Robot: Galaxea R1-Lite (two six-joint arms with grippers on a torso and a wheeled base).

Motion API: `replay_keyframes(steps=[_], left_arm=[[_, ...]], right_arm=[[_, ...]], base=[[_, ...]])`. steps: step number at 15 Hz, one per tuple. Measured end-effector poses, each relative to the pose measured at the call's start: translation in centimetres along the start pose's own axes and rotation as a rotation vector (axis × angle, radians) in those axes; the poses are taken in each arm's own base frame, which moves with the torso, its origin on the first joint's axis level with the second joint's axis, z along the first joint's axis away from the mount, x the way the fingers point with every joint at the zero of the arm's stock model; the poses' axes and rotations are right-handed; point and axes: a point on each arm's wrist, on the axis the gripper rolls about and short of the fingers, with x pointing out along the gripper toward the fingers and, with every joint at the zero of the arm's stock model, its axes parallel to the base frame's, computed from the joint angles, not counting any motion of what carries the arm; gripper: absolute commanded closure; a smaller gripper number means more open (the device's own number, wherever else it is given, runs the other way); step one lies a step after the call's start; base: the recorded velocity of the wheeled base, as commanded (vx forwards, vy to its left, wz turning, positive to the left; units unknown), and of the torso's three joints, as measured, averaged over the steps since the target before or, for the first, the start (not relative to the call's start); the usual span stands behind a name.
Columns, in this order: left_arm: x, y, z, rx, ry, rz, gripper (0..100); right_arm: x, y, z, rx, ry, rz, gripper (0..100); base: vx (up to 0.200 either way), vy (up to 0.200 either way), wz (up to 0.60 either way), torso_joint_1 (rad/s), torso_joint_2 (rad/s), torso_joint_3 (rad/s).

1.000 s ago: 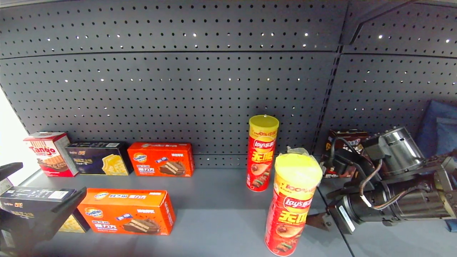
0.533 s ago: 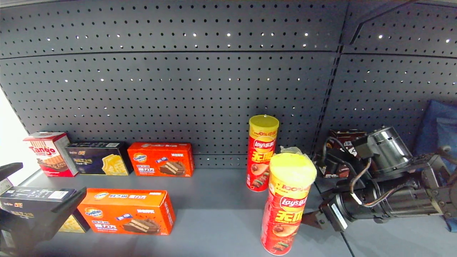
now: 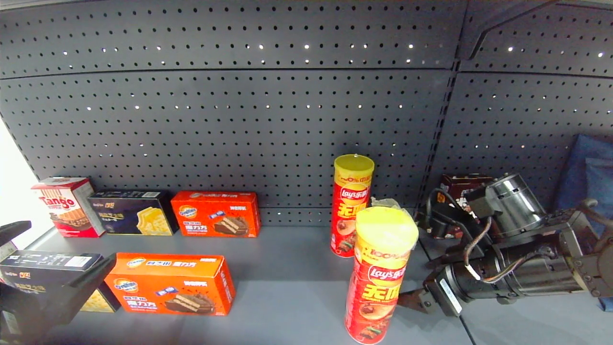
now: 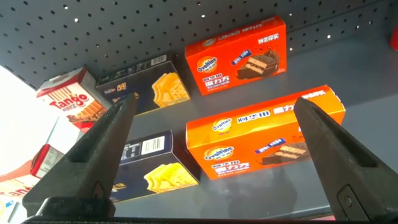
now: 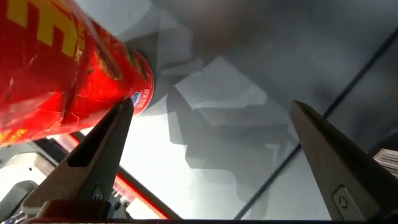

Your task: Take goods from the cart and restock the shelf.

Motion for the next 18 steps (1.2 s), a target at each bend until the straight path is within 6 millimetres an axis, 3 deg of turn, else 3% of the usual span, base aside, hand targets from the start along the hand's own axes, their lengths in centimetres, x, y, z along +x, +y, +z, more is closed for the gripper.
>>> replay_keyframes(steps=[18], left_arm=[[-0.23, 0.07, -0.03, -0.006, -0.008, 0.002, 0]], right_arm=[[0.19, 0.45, 0.15, -0.013, 0.001, 0.013, 0]], base=[[0.000, 0.000, 0.00, 0.000, 0.00, 0.000]])
